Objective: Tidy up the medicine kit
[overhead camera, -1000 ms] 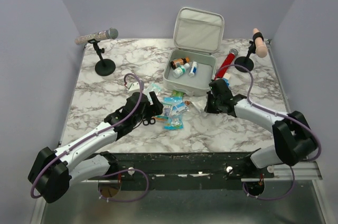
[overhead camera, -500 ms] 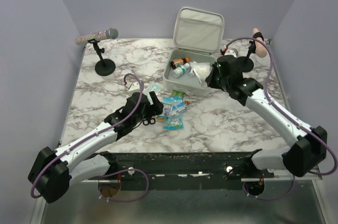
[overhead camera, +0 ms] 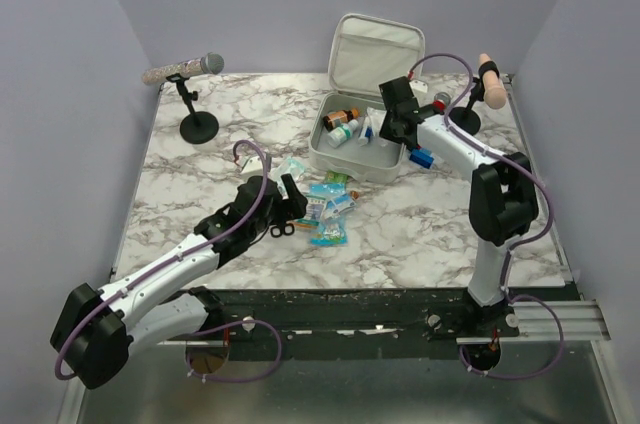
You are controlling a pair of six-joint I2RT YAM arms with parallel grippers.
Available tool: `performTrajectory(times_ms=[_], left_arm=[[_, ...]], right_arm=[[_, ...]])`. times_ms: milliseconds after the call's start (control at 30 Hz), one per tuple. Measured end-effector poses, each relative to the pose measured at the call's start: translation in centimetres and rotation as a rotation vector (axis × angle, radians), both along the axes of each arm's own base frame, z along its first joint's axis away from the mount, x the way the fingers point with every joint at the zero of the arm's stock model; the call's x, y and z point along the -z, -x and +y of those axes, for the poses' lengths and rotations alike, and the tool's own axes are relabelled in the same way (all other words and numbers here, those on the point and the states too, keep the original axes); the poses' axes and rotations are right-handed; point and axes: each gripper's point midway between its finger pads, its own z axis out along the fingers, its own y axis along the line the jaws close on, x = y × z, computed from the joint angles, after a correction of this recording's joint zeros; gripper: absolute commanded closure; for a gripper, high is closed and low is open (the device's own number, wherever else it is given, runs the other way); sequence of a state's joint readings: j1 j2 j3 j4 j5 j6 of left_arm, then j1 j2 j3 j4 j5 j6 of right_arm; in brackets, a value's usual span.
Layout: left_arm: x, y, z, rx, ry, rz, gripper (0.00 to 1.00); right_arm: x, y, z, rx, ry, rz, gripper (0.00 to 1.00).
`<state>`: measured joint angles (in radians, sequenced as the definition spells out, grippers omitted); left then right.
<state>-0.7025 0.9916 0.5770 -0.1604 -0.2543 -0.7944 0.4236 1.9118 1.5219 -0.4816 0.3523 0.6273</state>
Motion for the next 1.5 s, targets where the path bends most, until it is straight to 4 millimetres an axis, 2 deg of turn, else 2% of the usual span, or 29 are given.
performTrajectory(times_ms=[100,167,233,267,333,433,500,733,867,967,1167,1267,1400,1500], left_arm=[[-0.2,0.0,0.2,-0.006,-0.006,-0.008,0.08],[-0.2,-0.1,0.4,-0.013,-0.009,-0.013,0.08],[-0.3,-0.2,0.5,-0.017,-0.013,-0.017,0.08],[-0.3,-0.2,0.5,-0.018,-0.014,-0.017,0.08],[-0.3,-0.2,0.5,-0.02,-0.015,-0.018,0.08],[-0.3,-0.2,0.6,-0.021,-0.016,-0.018,0.08],[-0.2,-0.2,0.6,-0.021,-0.016,-0.017,0.08],[-0.1,-0.2,0.5,-0.021,-0.019,-0.015,0.08],[0.0,-0.2,0.5,-0.02,-0.02,-0.013,0.08],[0.0,-0.2,0.5,-0.02,-0.022,-0.011,0.08],[0.2,-0.2,0.5,-0.02,-0.024,-0.007,0.08],[0.2,-0.2,0.5,-0.02,-0.024,-0.007,0.08],[0.2,-0.2,0.5,-0.02,-0.024,-0.007,0.08],[0.2,-0.2,0.5,-0.02,-0.024,-0.006,0.08]], right_arm=[[0.0,-1.3,-0.8,0.052,-0.004,-0.002,0.91],[-0.2,-2.2,-1.2,0.078,-0.005,-0.004,0.8],[-0.2,-3.0,-1.3,0.096,-0.009,-0.006,0.65],[-0.1,-3.2,-1.5,0.103,-0.009,-0.003,0.54],[0.3,-3.3,-1.7,0.108,-0.006,0.011,0.41],[1.0,-2.9,-1.8,0.1,0.004,0.04,0.33],[1.0,-2.9,-1.6,0.092,0.0,0.043,0.32],[0.5,-2.3,-0.2,0.002,-0.053,0.042,0.43],[0.3,-1.2,1.7,-0.113,-0.092,0.038,0.43],[0.3,-0.4,3.9,-0.211,-0.07,0.029,0.43],[1.2,1.8,7.3,-0.352,-0.046,0.054,0.43],[2.3,2.6,7.1,-0.369,-0.034,0.081,0.43],[5.2,4.3,6.3,-0.373,-0.011,0.134,0.44],[6.3,5.5,5.9,-0.378,-0.005,0.149,0.44]])
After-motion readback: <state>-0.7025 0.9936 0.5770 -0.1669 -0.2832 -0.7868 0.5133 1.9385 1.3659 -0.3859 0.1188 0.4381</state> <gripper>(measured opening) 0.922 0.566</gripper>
